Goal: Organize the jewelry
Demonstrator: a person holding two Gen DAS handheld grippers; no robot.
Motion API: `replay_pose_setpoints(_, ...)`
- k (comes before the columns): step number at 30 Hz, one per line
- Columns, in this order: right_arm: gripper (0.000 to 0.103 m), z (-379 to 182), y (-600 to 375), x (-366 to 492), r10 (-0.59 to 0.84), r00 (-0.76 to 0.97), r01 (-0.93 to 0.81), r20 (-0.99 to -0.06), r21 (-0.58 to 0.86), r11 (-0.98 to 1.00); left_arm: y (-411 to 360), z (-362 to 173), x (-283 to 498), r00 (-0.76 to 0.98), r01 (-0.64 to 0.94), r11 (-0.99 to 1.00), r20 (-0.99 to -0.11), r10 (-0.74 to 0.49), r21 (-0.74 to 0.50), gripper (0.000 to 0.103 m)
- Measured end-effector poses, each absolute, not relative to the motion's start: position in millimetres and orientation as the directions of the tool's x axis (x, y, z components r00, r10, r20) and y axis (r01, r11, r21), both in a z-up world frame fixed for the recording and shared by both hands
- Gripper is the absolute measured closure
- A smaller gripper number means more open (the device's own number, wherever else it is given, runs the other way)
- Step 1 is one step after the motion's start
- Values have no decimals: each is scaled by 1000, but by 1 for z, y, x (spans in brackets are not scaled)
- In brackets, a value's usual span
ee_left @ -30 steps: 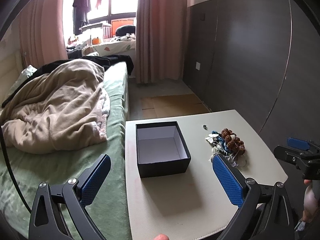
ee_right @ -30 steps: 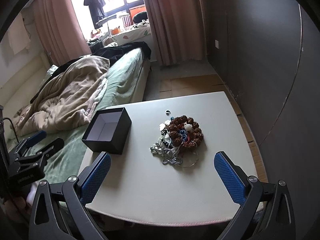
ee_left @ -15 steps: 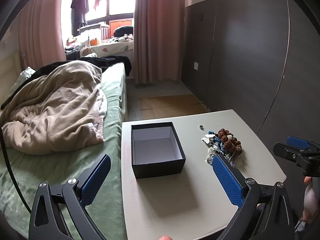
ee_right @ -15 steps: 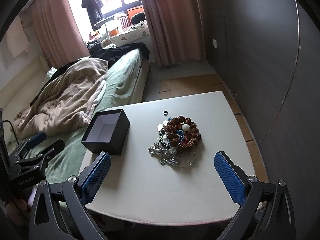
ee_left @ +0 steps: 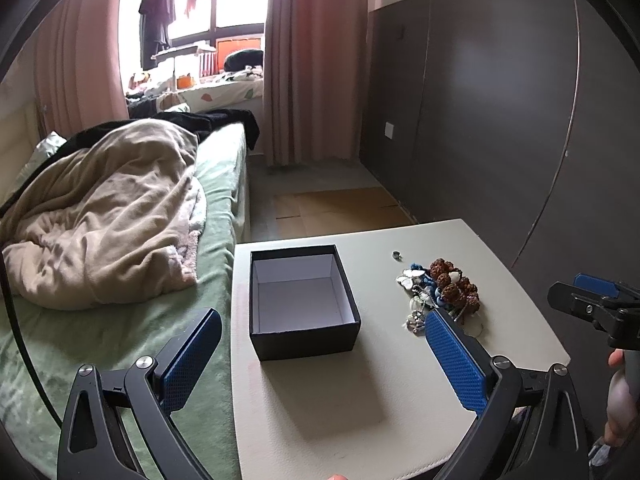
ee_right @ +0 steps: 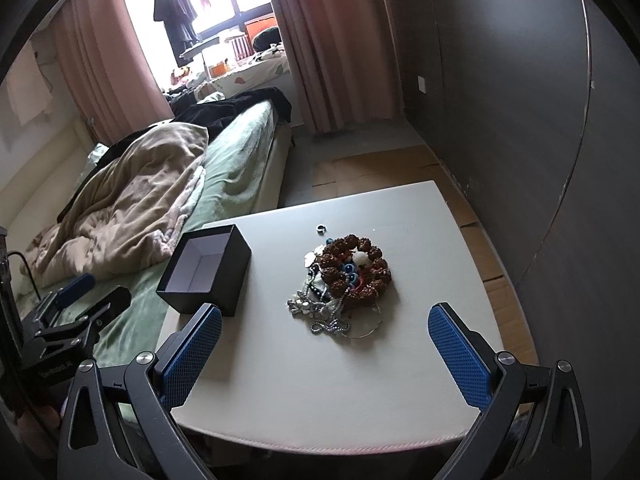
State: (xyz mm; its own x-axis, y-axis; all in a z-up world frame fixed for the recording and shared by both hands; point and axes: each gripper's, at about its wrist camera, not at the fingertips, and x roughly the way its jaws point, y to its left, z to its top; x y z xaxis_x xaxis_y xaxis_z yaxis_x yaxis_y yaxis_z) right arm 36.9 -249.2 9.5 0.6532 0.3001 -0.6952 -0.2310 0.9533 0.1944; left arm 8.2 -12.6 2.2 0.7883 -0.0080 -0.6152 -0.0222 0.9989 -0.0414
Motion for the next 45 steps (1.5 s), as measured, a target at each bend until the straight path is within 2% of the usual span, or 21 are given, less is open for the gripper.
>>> replay_pose_setpoints(11, 0, 7, -254, 40, 297, 650, -215, -700, 205, 955, -16, 1, 14, 783, -11, 999, -622, -18, -42, 1)
replay_pose_setpoints(23, 0, 0, -291, 65, 275, 630, -77, -726, 295, 952, -30, -6, 39, 766, 20, 993, -637, -88, -112, 1)
replay_pose_setpoints(33, 1, -13, -317, 89, 272, 596, 1, -755, 340, 941, -60, -28, 69, 701, 109, 983, -689, -183, -149, 36)
replay_pose_setpoints(39, 1, -15, -326, 97, 272, 585, 21, -764, 349, 937, -85, -46, 82, 656, 172, 976, -724, -212, -131, 40)
replay_pose_setpoints(42, 1, -14, -332, 100, 274, 584, 33, -764, 360, 932, -95, -56, 88, 628, 198, 973, -747, -218, -118, 47)
replay_pose_setpoints(45, 1, -15, -337, 103, 276, 580, 42, -766, 367, 929, -103, -69, 96, 595, 212, 970, -772, -223, -116, 48)
